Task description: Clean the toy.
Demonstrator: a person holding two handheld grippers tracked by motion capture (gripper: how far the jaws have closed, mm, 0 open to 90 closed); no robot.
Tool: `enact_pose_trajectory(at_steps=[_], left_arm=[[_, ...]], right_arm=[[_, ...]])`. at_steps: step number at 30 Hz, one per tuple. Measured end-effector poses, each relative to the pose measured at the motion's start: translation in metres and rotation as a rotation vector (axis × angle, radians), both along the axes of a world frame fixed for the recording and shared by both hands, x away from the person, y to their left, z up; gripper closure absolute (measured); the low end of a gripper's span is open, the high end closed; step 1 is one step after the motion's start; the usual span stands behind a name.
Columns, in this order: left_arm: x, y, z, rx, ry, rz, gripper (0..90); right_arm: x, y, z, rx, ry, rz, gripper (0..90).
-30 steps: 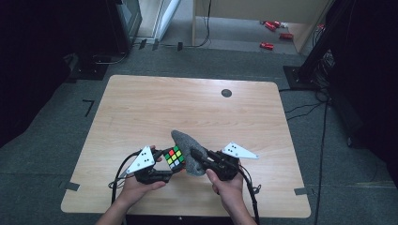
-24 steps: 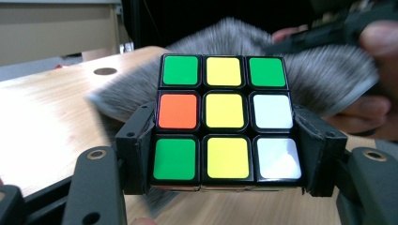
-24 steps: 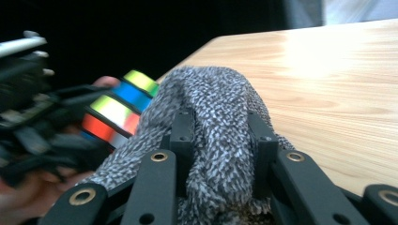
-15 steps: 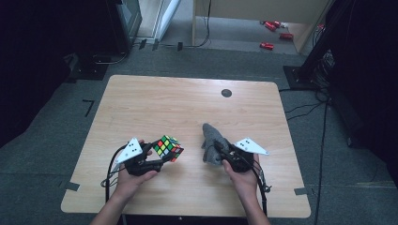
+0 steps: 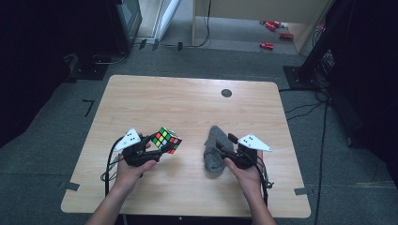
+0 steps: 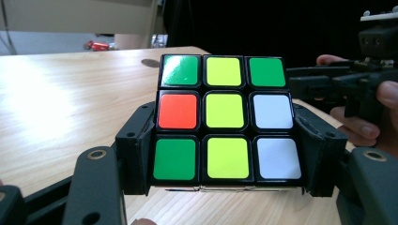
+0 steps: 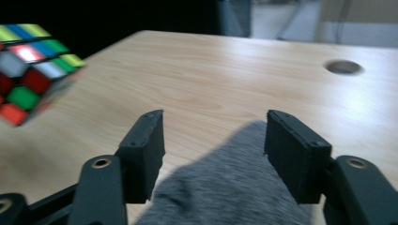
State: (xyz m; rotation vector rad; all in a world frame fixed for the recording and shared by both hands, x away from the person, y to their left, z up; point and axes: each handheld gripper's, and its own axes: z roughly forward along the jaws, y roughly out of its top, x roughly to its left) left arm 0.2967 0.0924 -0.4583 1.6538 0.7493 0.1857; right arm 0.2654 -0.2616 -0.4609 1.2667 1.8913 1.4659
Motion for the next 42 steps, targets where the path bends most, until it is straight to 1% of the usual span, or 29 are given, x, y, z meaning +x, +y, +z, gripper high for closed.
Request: enact_pose_trajectory(at_steps=[2,4,6,7,9,12,14,17,20,21,23,25,27,30,31,33,37,42], left_arm=[[0.001,-0.002,0.001,0.003,0.005,-0.003,34.7],[0.002,-0.002,0.0,-0.004,0.021,-0.02,34.7],[0.001,-0.004,-0.001,0.004,0.035,-0.039,34.7],[0.001,-0.004,-0.001,-0.002,0.051,-0.048,34.7],[0.001,-0.006,0.001,-0.024,0.084,-0.071,34.7],[0.0,-0.009,0.003,-0.047,0.114,-0.083,34.7],[-0.002,-0.012,0.003,-0.044,0.124,-0.088,34.6],[-0.003,-0.016,0.001,-0.035,0.139,-0.095,34.7],[-0.004,-0.02,0.001,-0.052,0.165,-0.101,34.6],[-0.005,-0.022,0.001,-0.059,0.176,-0.104,34.7],[-0.006,-0.024,0.001,-0.062,0.186,-0.112,34.6],[-0.007,-0.026,0.0,-0.06,0.198,-0.119,34.6],[-0.007,-0.028,0.0,-0.058,0.215,-0.122,34.7],[-0.006,-0.029,-0.001,-0.063,0.24,-0.14,34.6],[-0.006,-0.03,-0.001,-0.064,0.252,-0.141,34.6],[-0.006,-0.031,-0.002,-0.062,0.271,-0.134,34.6],[-0.004,-0.03,-0.003,-0.082,0.318,-0.138,34.5],[-0.002,-0.028,-0.004,-0.095,0.338,-0.143,34.5]], right_arm=[[-0.003,0.008,0.002,0.003,-0.028,0.056,34.5],[-0.006,0.017,0.004,0.001,-0.065,0.113,32.7],[-0.01,0.027,0.005,-0.019,-0.122,0.162,32.0],[-0.012,0.032,0.005,-0.029,-0.148,0.185,31.7],[-0.015,0.043,0.002,-0.064,-0.191,0.225,30.5],[-0.019,0.057,-0.004,-0.091,-0.216,0.276,27.7],[-0.021,0.064,-0.009,-0.103,-0.227,0.293,25.2],[-0.023,0.072,-0.014,-0.117,-0.257,0.309,24.3],[-0.025,0.079,-0.018,-0.145,-0.279,0.333,23.8],[-0.026,0.082,-0.019,-0.158,-0.286,0.337,23.4],[-0.028,0.087,-0.021,-0.188,-0.3,0.341,23.4],[-0.029,0.092,-0.023,-0.215,-0.315,0.338,23.1],[-0.031,0.095,-0.025,-0.246,-0.335,0.323,23.4],[-0.032,0.096,-0.027,-0.261,-0.36,0.297,28.9],[-0.032,0.096,-0.028,-0.271,-0.368,0.289,30.9],[-0.033,0.097,-0.029,-0.294,-0.379,0.283,32.0],[-0.033,0.097,-0.03,-0.3,-0.388,0.284,32.7],[-0.033,0.098,-0.03,-0.3,-0.403,0.286,33.1]])
